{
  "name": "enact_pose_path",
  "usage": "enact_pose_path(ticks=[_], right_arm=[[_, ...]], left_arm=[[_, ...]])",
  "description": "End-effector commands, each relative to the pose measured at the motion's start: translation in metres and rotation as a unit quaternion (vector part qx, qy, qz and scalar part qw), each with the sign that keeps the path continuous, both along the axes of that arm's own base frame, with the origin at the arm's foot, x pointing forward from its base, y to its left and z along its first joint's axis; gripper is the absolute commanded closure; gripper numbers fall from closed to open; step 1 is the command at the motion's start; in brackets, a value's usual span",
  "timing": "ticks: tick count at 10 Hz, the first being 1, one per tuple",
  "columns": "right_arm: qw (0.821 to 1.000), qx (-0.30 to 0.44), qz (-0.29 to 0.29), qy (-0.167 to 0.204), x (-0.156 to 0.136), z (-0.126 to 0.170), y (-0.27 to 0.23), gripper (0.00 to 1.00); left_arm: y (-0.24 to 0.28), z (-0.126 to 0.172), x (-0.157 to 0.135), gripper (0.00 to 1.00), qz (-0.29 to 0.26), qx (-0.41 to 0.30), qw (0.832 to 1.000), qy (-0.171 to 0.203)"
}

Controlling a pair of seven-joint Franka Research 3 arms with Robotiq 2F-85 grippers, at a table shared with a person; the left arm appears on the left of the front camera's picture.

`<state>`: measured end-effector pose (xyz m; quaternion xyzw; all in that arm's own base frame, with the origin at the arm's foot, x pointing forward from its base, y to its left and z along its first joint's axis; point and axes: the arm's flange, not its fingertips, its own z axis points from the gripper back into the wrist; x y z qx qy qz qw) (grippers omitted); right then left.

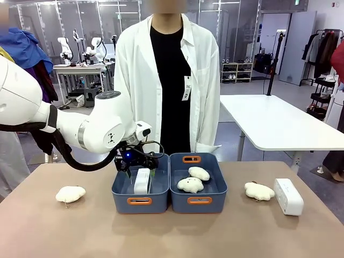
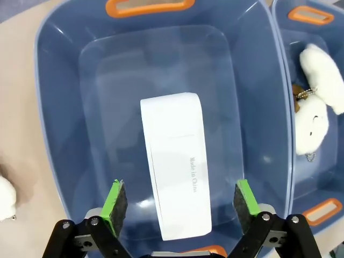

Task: Sort the digital clocks into the basket.
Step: Pick up the Digital clock from the table and place it into the empty Plastic storage basket.

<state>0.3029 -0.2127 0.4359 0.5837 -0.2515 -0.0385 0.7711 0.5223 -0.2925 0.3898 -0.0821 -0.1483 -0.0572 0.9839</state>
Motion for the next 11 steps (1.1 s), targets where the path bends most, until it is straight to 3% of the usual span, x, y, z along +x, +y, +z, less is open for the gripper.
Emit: enact_pose_path(ticks=[1,2,3,10,11], right_arm=[[1.000,0.002,0.000,-0.008,-0.002,0.002,0.000,0.00],[1.000,0.002,0.000,-0.008,-0.002,0.002,0.000,0.00],[1.000,0.002,0.000,-0.008,-0.002,0.002,0.000,0.00],[1.000,0.002,0.000,-0.008,-0.002,0.002,0.000,0.00],[1.000,0.002,0.000,-0.008,-0.002,0.002,0.000,0.00]], left_arm=[[-0.002,0.008,-0.003,0.00,0.015,0.007,1.000,-0.006],[0.007,0.016,-0.017,0.00,-0.041,-0.007,0.999,0.024],[0.000,0.003,0.000,0.00,0.001,-0.001,1.000,-0.002],[0.004,0.003,0.000,0.00,-0.005,-0.003,1.000,0.005],[0.017,0.034,0.003,0.00,-0.008,-0.025,1.000,0.013]])
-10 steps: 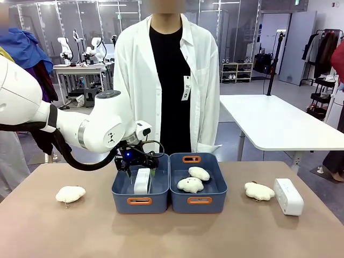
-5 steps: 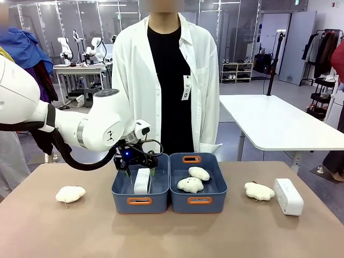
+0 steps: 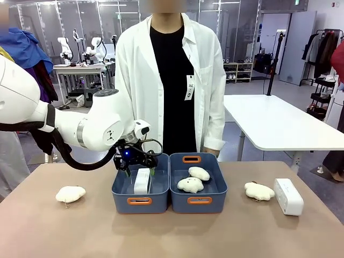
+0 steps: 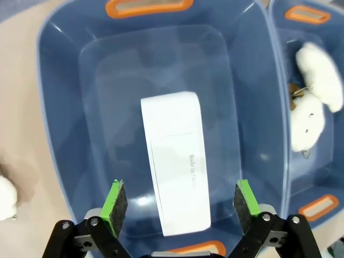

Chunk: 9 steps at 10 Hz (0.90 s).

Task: Sort the digital clocks into the basket.
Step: Pick up the Digital clock from the table and place it into the empty Plastic storage basket.

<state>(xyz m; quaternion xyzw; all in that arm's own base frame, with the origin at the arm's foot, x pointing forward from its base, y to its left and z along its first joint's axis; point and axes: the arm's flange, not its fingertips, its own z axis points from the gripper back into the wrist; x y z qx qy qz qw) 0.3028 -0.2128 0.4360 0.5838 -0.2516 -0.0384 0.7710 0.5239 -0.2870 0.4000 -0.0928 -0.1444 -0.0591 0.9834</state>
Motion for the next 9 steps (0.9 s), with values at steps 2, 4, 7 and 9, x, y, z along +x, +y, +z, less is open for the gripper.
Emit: enact_pose_path(ticks=[2,4,7,9], right_arm=[[1.000,0.002,0.000,-0.008,-0.002,0.002,0.000,0.00],[1.000,0.002,0.000,-0.008,-0.002,0.002,0.000,0.00],[1.000,0.002,0.000,-0.008,-0.002,0.002,0.000,0.00],[1.000,0.002,0.000,-0.008,-0.002,0.002,0.000,0.00]], left_arm=[[0.058,0.066,-0.015,0.00,-0.030,-0.131,0.988,0.070],[0.132,0.093,-0.040,0.00,-0.057,-0.224,0.968,0.100],[0.288,0.125,-0.094,0.00,-0.072,-0.439,0.888,0.114],[0.387,0.114,-0.137,0.00,-0.068,-0.500,0.859,0.085]])
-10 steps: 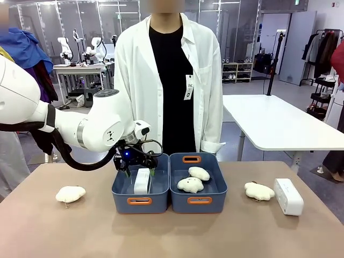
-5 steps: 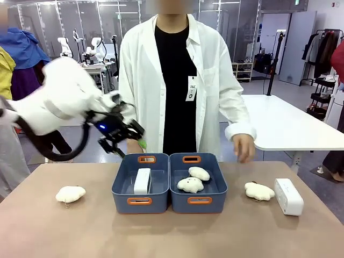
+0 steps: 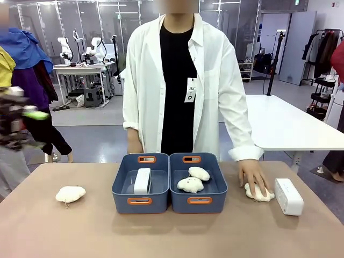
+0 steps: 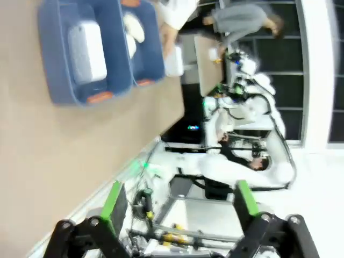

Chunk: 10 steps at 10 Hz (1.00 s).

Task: Sort the digital clocks into the basket.
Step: Pick up the Digital clock from the table and place it into the empty Plastic storage basket.

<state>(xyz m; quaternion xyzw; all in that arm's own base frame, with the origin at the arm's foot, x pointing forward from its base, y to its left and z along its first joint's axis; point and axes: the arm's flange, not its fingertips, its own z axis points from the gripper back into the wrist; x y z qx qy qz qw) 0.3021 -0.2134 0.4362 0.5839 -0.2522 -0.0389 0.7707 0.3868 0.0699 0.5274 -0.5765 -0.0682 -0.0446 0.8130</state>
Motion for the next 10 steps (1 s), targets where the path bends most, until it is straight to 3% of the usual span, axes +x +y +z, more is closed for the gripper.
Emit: enact_pose_path(ticks=[1,3,5,6,7,8,10], right_arm=[[1.000,0.001,0.001,-0.007,-0.001,0.002,0.001,0.00],[1.000,0.001,0.001,-0.007,-0.001,0.002,0.001,0.00],[1.000,0.001,0.001,-0.007,-0.001,0.002,0.001,0.00],[1.000,0.001,0.001,-0.007,-0.001,0.002,0.001,0.00],[1.000,0.000,0.001,0.000,0.000,0.000,0.000,0.00],[1.000,-0.006,0.012,0.010,0.001,0.007,0.004,0.00],[0.990,-0.121,0.058,0.040,0.007,0.015,0.015,0.00]], left_arm=[[0.070,-0.031,-0.017,0.00,0.014,-0.037,0.999,0.009],[0.127,-0.070,-0.033,0.00,0.068,-0.099,0.993,0.014],[0.152,-0.089,-0.036,0.00,0.075,-0.147,0.986,-0.004],[0.153,-0.094,-0.030,0.00,0.052,-0.155,0.986,-0.016],[0.150,-0.096,-0.049,0.00,0.091,-0.117,0.989,0.016],[0.150,-0.096,-0.049,0.00,0.091,-0.117,0.989,0.016],[0.150,-0.096,-0.049,0.00,0.091,-0.117,0.989,0.016]])
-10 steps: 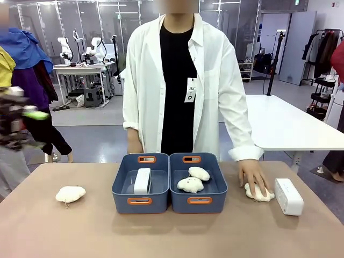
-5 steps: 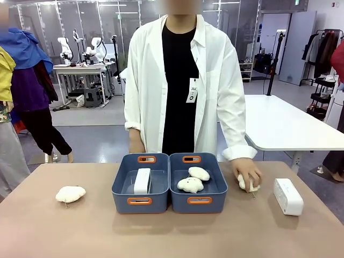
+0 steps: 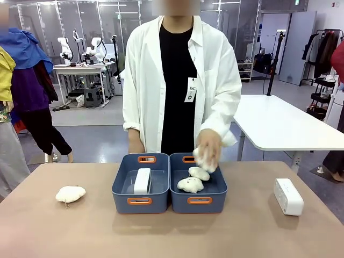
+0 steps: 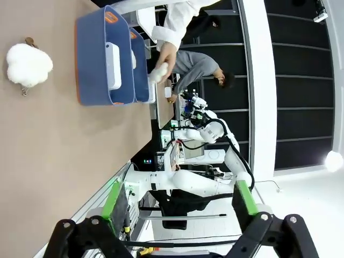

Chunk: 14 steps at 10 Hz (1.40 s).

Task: Sort the digital clocks into the basket.
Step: Pick up the Digital clock from the table and place it into the empty Plastic storage basket.

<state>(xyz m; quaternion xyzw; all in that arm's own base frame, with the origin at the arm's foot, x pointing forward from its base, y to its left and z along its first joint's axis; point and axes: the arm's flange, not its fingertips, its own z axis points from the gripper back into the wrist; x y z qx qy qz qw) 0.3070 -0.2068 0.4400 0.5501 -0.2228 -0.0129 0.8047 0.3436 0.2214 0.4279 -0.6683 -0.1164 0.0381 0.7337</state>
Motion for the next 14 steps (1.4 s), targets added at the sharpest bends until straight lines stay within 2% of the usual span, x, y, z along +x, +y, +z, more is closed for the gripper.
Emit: enact_pose_path(ticks=[1,2,6,7,8,9,11,12,13,14], right_arm=[[0.988,-0.135,0.055,0.059,0.017,0.020,0.023,0.00],[0.976,-0.187,0.072,0.086,0.036,0.026,0.037,0.00],[0.960,-0.249,0.079,0.096,0.049,0.032,0.062,0.00],[0.951,-0.287,0.064,0.094,0.055,0.032,0.073,0.00],[0.930,-0.353,0.042,0.091,0.069,0.033,0.096,0.00],[0.920,-0.379,0.031,0.100,0.085,0.026,0.117,0.00],[0.912,-0.391,-0.021,0.119,0.117,-0.006,0.141,0.00],[0.901,-0.415,-0.042,0.116,0.125,-0.021,0.150,0.00],[0.880,-0.454,-0.056,0.125,0.130,-0.031,0.153,0.00],[0.874,-0.464,-0.069,0.130,0.132,-0.032,0.153,0.00]], left_arm=[[-0.002,0.004,-0.005,0.00,0.005,0.010,1.000,0.010],[-0.002,0.004,-0.005,0.00,0.005,0.010,1.000,0.010],[-0.002,0.004,-0.005,0.00,0.005,0.010,1.000,0.010],[-0.002,0.004,-0.005,0.00,0.005,0.010,1.000,0.010],[-0.002,0.004,-0.005,0.00,0.005,0.010,1.000,0.010],[-0.002,0.004,-0.005,0.00,0.005,0.010,1.000,0.010],[-0.002,0.004,-0.005,0.00,0.005,0.010,1.000,0.010],[-0.002,0.004,-0.005,0.00,0.005,0.010,1.000,0.010],[-0.002,0.004,-0.005,0.00,0.005,0.010,1.000,0.010],[-0.002,0.004,-0.005,0.00,0.005,0.010,1.000,0.010]])
